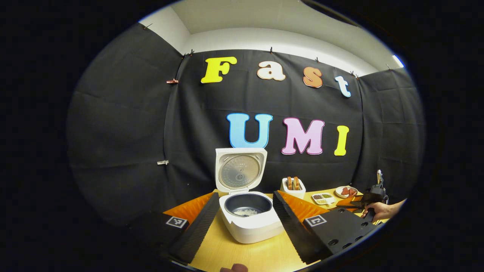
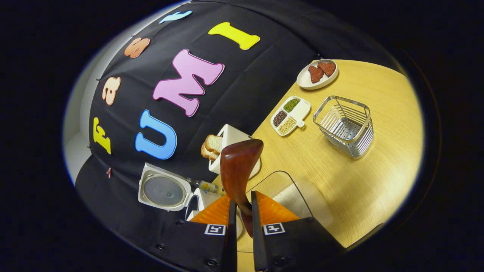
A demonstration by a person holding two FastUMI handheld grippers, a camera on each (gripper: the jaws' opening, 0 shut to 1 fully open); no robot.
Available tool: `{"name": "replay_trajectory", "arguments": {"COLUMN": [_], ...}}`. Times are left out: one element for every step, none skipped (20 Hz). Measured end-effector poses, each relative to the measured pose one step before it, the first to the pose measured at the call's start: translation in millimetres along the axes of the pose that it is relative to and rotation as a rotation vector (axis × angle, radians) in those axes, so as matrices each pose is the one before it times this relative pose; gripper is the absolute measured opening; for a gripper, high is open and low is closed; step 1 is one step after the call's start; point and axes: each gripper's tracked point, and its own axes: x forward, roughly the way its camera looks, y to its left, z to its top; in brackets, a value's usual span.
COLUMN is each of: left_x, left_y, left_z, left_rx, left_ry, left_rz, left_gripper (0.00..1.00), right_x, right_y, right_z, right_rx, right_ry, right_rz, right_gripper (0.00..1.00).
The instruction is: Close the left gripper, press the button to open the rice cooker; take a wooden spoon from the chopstick holder with the right hand, scoop a spoonful of rice and pour it into the rice cooker, then put the wooden spoon back into the chopstick holder.
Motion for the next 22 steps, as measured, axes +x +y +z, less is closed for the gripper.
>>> {"name": "replay_trajectory", "arguments": {"left_x": [0.13, 0.66, 0.23, 0.01, 0.5, 0.12, 1.07, -0.74, 0.73, 1.07, 1.04, -0.14, 1.4, 0.47, 1.5, 0.65, 0.53, 0.73, -0.47, -1.08, -0.51, -0.55], "left_y": [0.67, -0.01, -0.33, 0.62, 1.28, 0.88, 0.73, 1.66, 0.76, -0.15, -0.2, 0.54, 1.09, 1.48, 2.14, 1.83, 1.17, 2.67, 3.64, 3.92, 3.44, 3.69], "left_z": [-0.83, -0.49, -2.15, -1.15, -1.1, -1.23, -1.16, -0.3, -1.64, -1.75, -2.94, -1.26, -1.08, -0.51, -3.03, -1.13, -2.43, -1.3, -2.38, 0.04, 1.15, 0.68], "left_rx": [0.00062, -0.00082, -0.00348, -0.00598, -0.00624, -0.0038, 0.00824, 0.01422, 0.00893, -0.00126, -0.00585, -0.00668, -0.00504, -0.0011, -0.00042, -0.00195, -0.00483, -0.00523, -0.0041, -0.00397, -0.003, -0.00019], "left_ry": [-0.0013, 0.00021, 0.00155, 0.00191, 0.00171, 0.00165, -0.00044, -0.00437, -0.00273, 0.0025, 0.00274, 0.00112, -0.0003, -0.00055, 0.00009, 0.00276, 0.00353, 0.00355, 0.00124, -0.00132, -0.00067, -0.00115], "left_rz": [-0.00248, -0.00156, -0.00113, 0.00111, 0.00061, 0.00048, 0.00167, 0.00143, -0.00267, -0.00478, -0.00329, -0.00347, -0.00238, -0.0009, -0.00024, -0.00123, -0.00089, -0.00023, 0.0033, 0.00349, 0.00454, 0.00452], "left_gripper": [0.97, 0.97, 0.97, 0.98, 0.98, 0.97, 0.97, 0.97, 0.97, 0.97, 0.97, 0.97, 0.97, 0.97, 0.98, 0.97, 0.97, 0.97, 0.98, 0.98, 0.97, 0.97], "right_x": [-0.19, -2.69, -1.8, -1.73, -0.64, -1.17, -0.09, 0.36, -0.1, -1.9, 0.73, 0.84, 2.66, 1.8, 3.04, 4.74, 5.4, 6.87, 7.84, 7.47, 10.61, 10.68], "right_y": [4.43, 4.34, 4.24, 4.73, 4.05, 5.05, 5.26, 7.38, 9.62, 11.68, 12.39, 11.02, 14.96, 13.5, 15.04, 14.87, 14.58, 13.05, 11.95, 12.87, 10.13, 9.34], "right_z": [2.92, 3.68, 2.73, 1.43, 2.03, 1.2, 1.54, 1.63, 0.96, -0.24, -0.14, -1.7, -2.29, -3.95, -4.44, -6.24, -7.38, -7.61, -8.41, -9.9, -9.7, -11.59], "right_rx": [0.02068, 0.01637, 0.01333, 0.01009, 0.00673, 0.0028, 0.0009, 0.00431, 0.00325, 0.00593, 0.00693, 0.00615, 0.00539, -0.00045, 0.0003, 0.00125, 0.00536, 0.00971, 0.00472, 0.00216, -0.00224, -0.00539], "right_ry": [-0.00273, -0.00212, -0.00387, -0.00196, -0.00163, -0.00288, -0.0005, -0.00571, -0.00421, -0.00489, -0.0033, -0.00112, 0.00027, -0.00046, 0.00436, 0.00419, 0.00925, 0.00972, 0.00894, 0.01241, 0.00957, 0.0142], "right_rz": [0.00108, -0.00171, -0.00379, -0.00473, -0.00387, -0.00236, -0.00422, 0.00207, 0.00859, 0.01391, 0.01458, 0.00967, 0.00973, 0.00878, 0.0137, 0.0154, 0.01407, 0.01524, 0.01274, 0.01369, 0.01242, 0.01071], "right_gripper": [0.22, 0.22, 0.22, 0.22, 0.22, 0.22, 0.22, 0.22, 0.22, 0.22, 0.22, 0.22, 0.22, 0.22, 0.21, 0.22, 0.22, 0.22, 0.17, 0.22, 0.22, 0.22]}}
